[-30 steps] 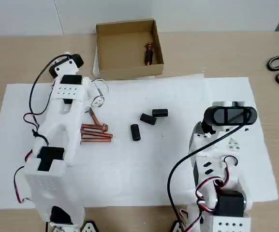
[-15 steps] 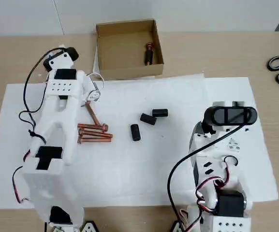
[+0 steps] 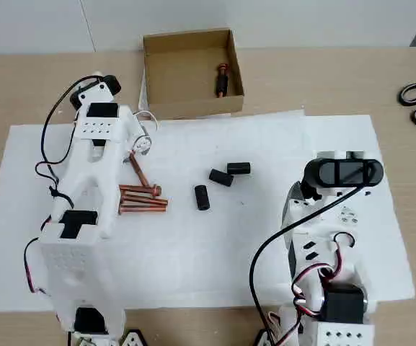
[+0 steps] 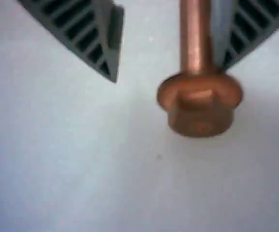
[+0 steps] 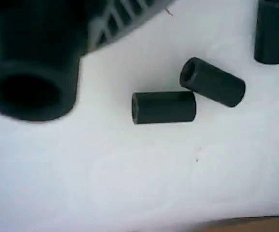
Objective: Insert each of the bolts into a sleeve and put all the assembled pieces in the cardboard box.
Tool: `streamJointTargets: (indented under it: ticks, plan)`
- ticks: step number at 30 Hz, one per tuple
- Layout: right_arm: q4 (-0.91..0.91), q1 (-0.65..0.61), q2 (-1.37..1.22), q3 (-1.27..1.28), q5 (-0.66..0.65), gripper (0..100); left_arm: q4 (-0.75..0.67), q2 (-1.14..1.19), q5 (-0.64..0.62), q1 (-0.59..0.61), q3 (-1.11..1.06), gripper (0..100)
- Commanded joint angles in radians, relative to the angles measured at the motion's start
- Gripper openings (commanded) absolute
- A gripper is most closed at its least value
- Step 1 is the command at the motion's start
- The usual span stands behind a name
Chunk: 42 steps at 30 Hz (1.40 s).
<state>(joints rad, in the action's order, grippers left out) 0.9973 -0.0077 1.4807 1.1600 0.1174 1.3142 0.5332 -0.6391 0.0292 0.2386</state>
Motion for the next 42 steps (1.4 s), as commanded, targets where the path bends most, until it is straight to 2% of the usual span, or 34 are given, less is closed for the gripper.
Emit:
streamJointTargets:
  ticks: [1, 8, 19, 28, 42]
  plan:
    - [0.005, 0.005, 0.013, -0.012, 0.009, 0.4, 0.011, -0.003, 0.003, 0.02, 0.042, 13]
    - [0.005, 0.005, 0.013, -0.012, 0.009, 0.4, -0.032, -0.002, 0.005, 0.052, 0.038, 13]
    - [0.005, 0.005, 0.013, -0.012, 0.009, 0.4, -0.028, 0.089, 0.002, 0.02, 0.042, 13]
    - [0.005, 0.005, 0.013, -0.012, 0.009, 0.4, 0.057, 0.097, -0.011, 0.008, 0.11, 3]
    - [0.004, 0.005, 0.013, -0.012, 0.011, 0.4, 0.147, 0.097, -0.038, -0.063, 0.117, 1]
